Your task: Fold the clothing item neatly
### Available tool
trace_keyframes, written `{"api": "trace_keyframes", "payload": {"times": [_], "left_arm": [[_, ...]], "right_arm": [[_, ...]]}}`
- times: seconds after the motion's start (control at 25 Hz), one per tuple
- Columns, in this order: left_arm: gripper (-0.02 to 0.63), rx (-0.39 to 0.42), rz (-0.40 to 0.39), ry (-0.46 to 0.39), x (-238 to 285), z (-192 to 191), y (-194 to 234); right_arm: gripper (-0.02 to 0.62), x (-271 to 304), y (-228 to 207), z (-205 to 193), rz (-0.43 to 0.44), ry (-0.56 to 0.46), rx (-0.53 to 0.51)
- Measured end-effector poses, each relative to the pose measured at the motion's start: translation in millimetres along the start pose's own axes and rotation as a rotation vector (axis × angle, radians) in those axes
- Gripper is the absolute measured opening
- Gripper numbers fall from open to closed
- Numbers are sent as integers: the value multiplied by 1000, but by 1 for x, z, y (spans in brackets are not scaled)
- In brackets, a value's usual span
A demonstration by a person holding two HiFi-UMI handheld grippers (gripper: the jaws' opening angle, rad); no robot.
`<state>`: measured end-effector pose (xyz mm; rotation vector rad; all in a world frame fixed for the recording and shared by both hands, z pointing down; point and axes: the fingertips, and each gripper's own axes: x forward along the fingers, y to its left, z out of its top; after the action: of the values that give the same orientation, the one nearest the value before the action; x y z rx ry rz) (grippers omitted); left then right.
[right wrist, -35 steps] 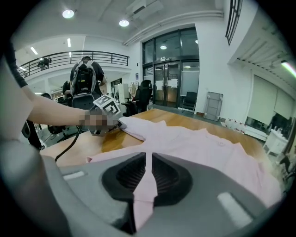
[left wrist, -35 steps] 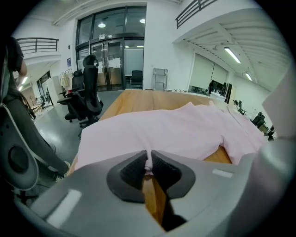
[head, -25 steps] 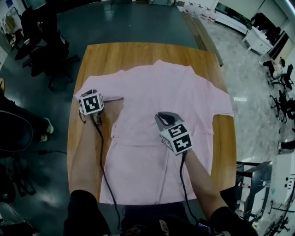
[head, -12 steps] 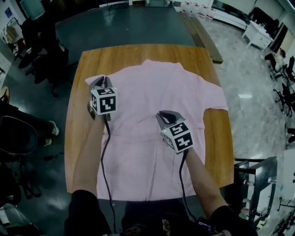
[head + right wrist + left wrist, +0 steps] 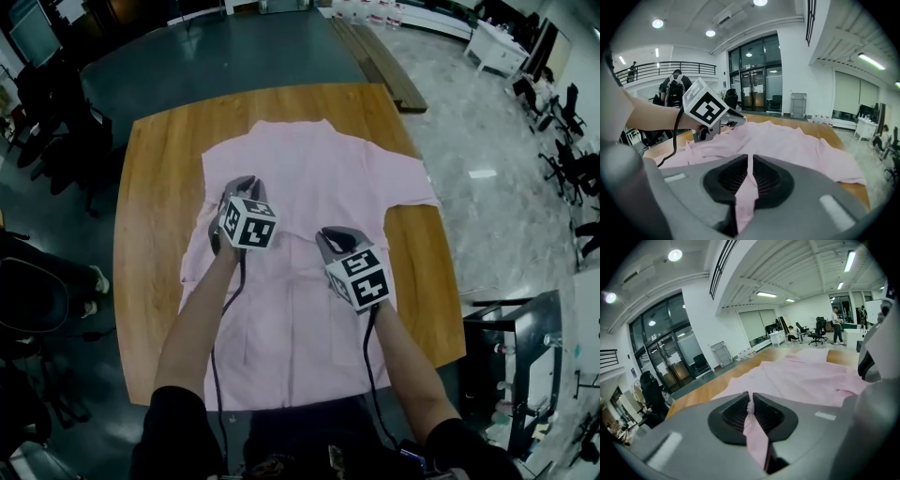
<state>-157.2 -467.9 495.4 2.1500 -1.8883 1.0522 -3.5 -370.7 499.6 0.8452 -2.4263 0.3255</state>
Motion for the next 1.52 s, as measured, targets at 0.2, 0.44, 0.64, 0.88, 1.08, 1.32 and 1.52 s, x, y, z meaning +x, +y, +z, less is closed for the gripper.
{"api": "trace_keyframes", "payload": {"times": [0.2,0.44,0.64,0.88,1.08,1.32,1.52], "left_arm": [[43,50,-130,49,21,-15,-60],[104,84,-269,77,25,-26,-110],[186,51,-344,26,12,-10,-125],[184,10,-291,-12,0,0,-84],[184,-13,-223,6,-5,-14,-28],[184,-35,-179,34,2,-39,30],[184,-84,-168,85,26,-67,70]], "right_arm": [[34,-6,-18,-15,-19,16,22],[34,-9,-26,-22,-21,32,26],[34,-4,-26,-18,-13,33,18],[34,19,-18,6,32,13,-39],[34,54,7,32,103,6,-112],[49,109,40,53,157,18,-175],[178,154,53,68,183,29,-237]]}}
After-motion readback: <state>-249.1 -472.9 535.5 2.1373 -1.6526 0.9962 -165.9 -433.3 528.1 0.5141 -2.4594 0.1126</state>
